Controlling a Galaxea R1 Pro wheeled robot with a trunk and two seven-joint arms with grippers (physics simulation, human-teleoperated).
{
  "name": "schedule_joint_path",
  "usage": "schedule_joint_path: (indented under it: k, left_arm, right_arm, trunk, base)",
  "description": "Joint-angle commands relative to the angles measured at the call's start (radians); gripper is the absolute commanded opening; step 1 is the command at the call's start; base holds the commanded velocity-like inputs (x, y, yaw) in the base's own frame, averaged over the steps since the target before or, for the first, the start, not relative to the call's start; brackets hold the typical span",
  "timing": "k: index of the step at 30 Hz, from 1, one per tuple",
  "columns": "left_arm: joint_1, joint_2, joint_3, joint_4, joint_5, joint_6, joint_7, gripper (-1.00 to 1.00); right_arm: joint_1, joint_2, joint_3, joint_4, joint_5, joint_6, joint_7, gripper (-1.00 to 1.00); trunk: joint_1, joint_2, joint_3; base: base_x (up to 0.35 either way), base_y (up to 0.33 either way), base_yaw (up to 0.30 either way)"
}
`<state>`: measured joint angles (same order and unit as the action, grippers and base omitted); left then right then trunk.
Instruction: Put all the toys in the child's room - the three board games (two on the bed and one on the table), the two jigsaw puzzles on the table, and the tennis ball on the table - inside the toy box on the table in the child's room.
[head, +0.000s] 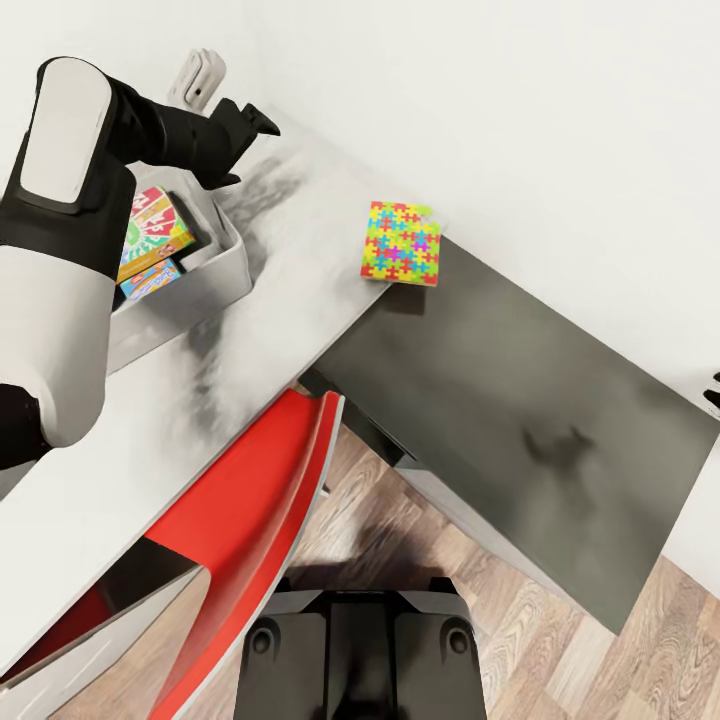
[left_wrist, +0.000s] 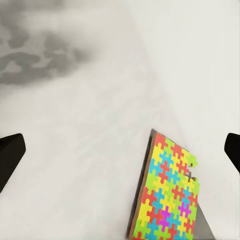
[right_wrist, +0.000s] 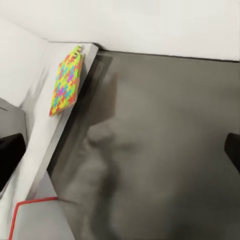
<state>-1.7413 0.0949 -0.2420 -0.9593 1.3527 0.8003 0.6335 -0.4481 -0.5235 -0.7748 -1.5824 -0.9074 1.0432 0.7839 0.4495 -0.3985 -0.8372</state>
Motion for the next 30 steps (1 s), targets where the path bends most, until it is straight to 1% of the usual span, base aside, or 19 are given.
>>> schedule_joint_path:
  k: [1, 3, 6, 9, 10, 12, 13, 14, 15, 17, 18, 20, 21, 23, 25, 26, 28, 29, 30]
  left_arm:
    - [-0.001, 0.001, -0.003, -0.001, 0.01, -0.001, 0.01, 1.0]
    - [0.0, -0.004, -0.003, -0.015, 0.026, 0.0, 0.012, 1.0]
    - [0.0, -0.007, -0.003, -0.026, 0.035, 0.001, 0.016, 1.0]
    - [0.001, -0.013, -0.003, -0.078, 0.066, 0.002, 0.048, 1.0]
    - [0.001, -0.013, -0.003, -0.078, 0.066, 0.002, 0.048, 1.0]
    - [0.001, -0.016, -0.003, -0.125, 0.095, 0.003, 0.088, 1.0]
    - [0.001, -0.016, -0.003, -0.125, 0.095, 0.003, 0.088, 1.0]
    - [0.001, -0.016, -0.004, -0.152, 0.112, 0.003, 0.112, 1.0]
    - [0.001, -0.016, -0.004, -0.152, 0.112, 0.003, 0.112, 1.0]
    - [0.002, -0.017, -0.004, -0.209, 0.154, 0.003, 0.168, 1.0]
    - [0.002, -0.017, -0.004, -0.209, 0.154, 0.003, 0.168, 1.0]
    - [0.002, -0.017, -0.005, -0.266, 0.203, 0.003, 0.226, 1.0]
    - [0.002, -0.017, -0.005, -0.266, 0.203, 0.003, 0.226, 1.0]
    - [0.002, -0.017, -0.005, -0.294, 0.228, 0.003, 0.255, 1.0]
    - [0.002, -0.017, -0.005, -0.348, 0.278, 0.003, 0.308, 1.0]
    - [0.002, -0.017, -0.005, -0.348, 0.278, 0.003, 0.308, 1.0]
    - [0.001, -0.018, -0.005, -0.391, 0.323, 0.003, 0.352, 1.0]
    - [0.001, -0.018, -0.005, -0.391, 0.323, 0.003, 0.352, 1.0]
    - [0.001, -0.018, -0.005, -0.407, 0.343, 0.003, 0.369, 1.0]
  right_arm:
    - [-0.002, 0.0, -0.001, 0.0, 0.005, 0.004, 0.006, 1.0]
    - [-0.035, 0.011, 0.027, 0.001, 0.0, 0.004, -0.001, 1.0]
    - [-0.055, 0.019, 0.043, 0.002, -0.002, 0.004, -0.004, 1.0]
    - [-0.127, 0.055, 0.097, 0.025, -0.005, 0.004, -0.029, 1.0]
    - [-0.127, 0.055, 0.097, 0.025, -0.005, 0.004, -0.029, 1.0]
    - [-0.181, 0.088, 0.127, 0.064, -0.006, 0.004, -0.07, 1.0]
    - [-0.181, 0.088, 0.127, 0.064, -0.006, 0.004, -0.07, 1.0]
    - [-0.207, 0.107, 0.138, 0.086, -0.007, 0.004, -0.096, 1.0]
    - [-0.207, 0.107, 0.138, 0.086, -0.007, 0.004, -0.096, 1.0]
    - [-0.255, 0.141, 0.154, 0.127, -0.007, 0.004, -0.146, 1.0]
    - [-0.255, 0.141, 0.154, 0.127, -0.007, 0.004, -0.146, 1.0]
    - [-0.295, 0.167, 0.165, 0.161, -0.008, 0.004, -0.188, 1.0]
    - [-0.295, 0.167, 0.165, 0.161, -0.008, 0.004, -0.188, 1.0]
    - [-0.314, 0.177, 0.169, 0.177, -0.008, 0.004, -0.204, 1.0]
    - [-0.343, 0.192, 0.178, 0.202, -0.009, 0.004, -0.226, 1.0]
    - [-0.343, 0.192, 0.178, 0.202, -0.009, 0.004, -0.226, 1.0]
    - [-0.363, 0.203, 0.193, 0.217, -0.013, 0.004, -0.239, 1.0]
    - [-0.363, 0.203, 0.193, 0.217, -0.013, 0.004, -0.239, 1.0]
    - [-0.37, 0.208, 0.204, 0.222, -0.017, 0.004, -0.242, 1.0]
  trunk:
    - [0.001, -0.002, -0.001]
    - [0.001, -0.002, -0.001]
    - [0.001, -0.002, -0.001]
    - [0.001, -0.002, -0.001]
    - [0.001, -0.002, -0.001]
    - [0.001, -0.002, -0.001]
    - [0.001, -0.002, -0.001]
    - [0.001, -0.002, -0.001]
    - [0.001, -0.002, -0.001]
    - [0.001, -0.002, -0.001]
    - [0.001, -0.002, -0.001]
    - [0.001, -0.002, -0.001]
    - [0.001, -0.002, -0.001]
    - [0.001, -0.002, -0.001]
    - [0.001, -0.002, -0.001]
    - [0.001, -0.002, -0.001]
    - [0.001, -0.002, -0.001]
    - [0.001, -0.002, -0.001]
    - [0.001, -0.002, -0.001]
  base:
    - [0.0, 0.0, 0.02]
    - [0.0, 0.0, 0.015]
    - [0.0, 0.0, 0.011]
    - [0.0, 0.0, 0.007]
    - [0.0, 0.0, 0.005]
    - [0.0, 0.0, 0.004]
    - [0.0, 0.0, 0.003]
    - [0.0, 0.0, 0.003]
    - [0.0, 0.0, 0.003]
    - [0.0, 0.0, 0.002]
    - [0.0, 0.0, 0.002]
    - [0.0, 0.0, 0.001]
    - [0.0, 0.0, 0.001]
    - [0.0, 0.0, 0.0]
    - [0.0, 0.0, 0.0]
    - [0.0, 0.0, 0.0]
    - [0.0, 0.0, 0.0]
    - [0.0, 0.0, 0.0]
    - [0.0, 0.0, 0.0]
